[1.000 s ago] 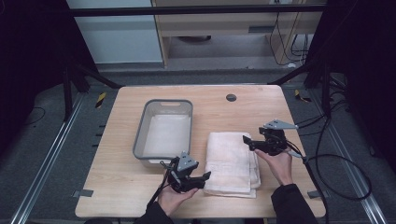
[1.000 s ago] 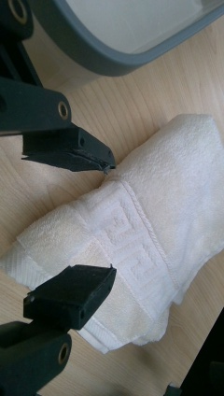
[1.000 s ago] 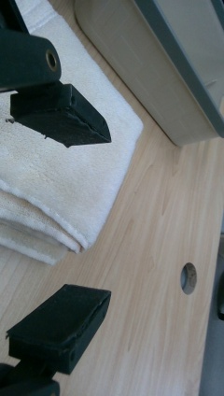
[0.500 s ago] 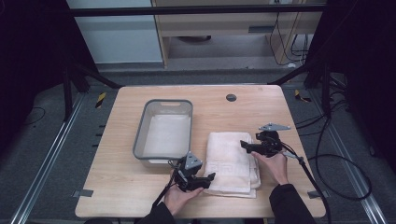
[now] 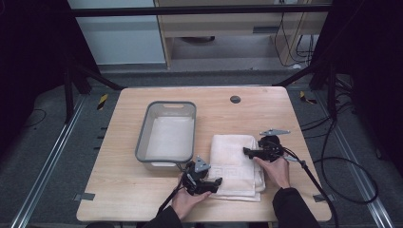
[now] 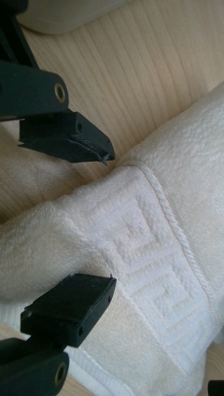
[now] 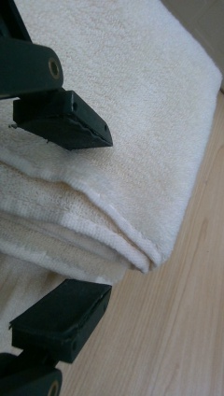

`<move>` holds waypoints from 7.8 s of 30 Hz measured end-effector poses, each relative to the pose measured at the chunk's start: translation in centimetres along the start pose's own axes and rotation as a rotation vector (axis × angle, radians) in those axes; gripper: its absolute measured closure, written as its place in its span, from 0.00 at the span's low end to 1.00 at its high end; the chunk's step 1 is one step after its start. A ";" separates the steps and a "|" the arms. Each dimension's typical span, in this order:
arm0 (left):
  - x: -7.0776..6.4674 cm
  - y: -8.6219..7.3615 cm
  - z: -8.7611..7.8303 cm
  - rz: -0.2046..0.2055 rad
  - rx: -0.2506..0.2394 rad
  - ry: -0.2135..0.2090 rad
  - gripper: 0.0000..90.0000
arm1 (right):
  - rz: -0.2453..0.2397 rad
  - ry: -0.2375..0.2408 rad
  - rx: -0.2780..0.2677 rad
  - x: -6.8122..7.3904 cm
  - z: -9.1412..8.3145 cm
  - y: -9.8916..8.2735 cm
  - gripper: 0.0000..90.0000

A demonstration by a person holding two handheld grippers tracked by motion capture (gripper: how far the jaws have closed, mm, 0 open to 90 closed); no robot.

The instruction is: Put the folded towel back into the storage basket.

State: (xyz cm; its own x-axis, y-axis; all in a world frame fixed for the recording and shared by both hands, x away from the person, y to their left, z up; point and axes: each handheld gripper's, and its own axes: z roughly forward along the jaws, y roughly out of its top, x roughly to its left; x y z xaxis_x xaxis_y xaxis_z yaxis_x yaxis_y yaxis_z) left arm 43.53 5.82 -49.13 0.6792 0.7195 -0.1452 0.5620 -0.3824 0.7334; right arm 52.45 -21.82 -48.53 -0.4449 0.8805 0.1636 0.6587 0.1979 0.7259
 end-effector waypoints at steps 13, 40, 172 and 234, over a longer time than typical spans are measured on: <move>0.2 0.0 0.9 -0.036 0.041 -0.032 0.39 | 0.074 0.049 0.058 -0.2 0.8 -0.2 0.37; 0.0 0.2 0.2 -0.064 0.044 -0.110 0.81 | 0.125 0.144 0.041 0.3 -0.8 0.4 0.75; 14.2 4.4 -19.8 -0.153 -0.327 0.147 0.84 | -0.111 0.203 -0.305 18.6 -0.3 19.5 0.76; 17.9 1.1 -11.8 -0.171 -0.021 0.260 0.81 | -0.119 0.099 -0.110 17.8 10.5 13.4 0.73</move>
State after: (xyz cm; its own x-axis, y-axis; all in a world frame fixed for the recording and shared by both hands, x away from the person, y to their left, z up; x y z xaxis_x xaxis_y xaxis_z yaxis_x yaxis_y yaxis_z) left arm 50.69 25.13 -43.09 0.4302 0.8977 -0.0951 0.6460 -0.2326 0.7270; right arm 59.72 1.02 -42.92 -0.5766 0.8061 0.1333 0.5300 0.2448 0.8119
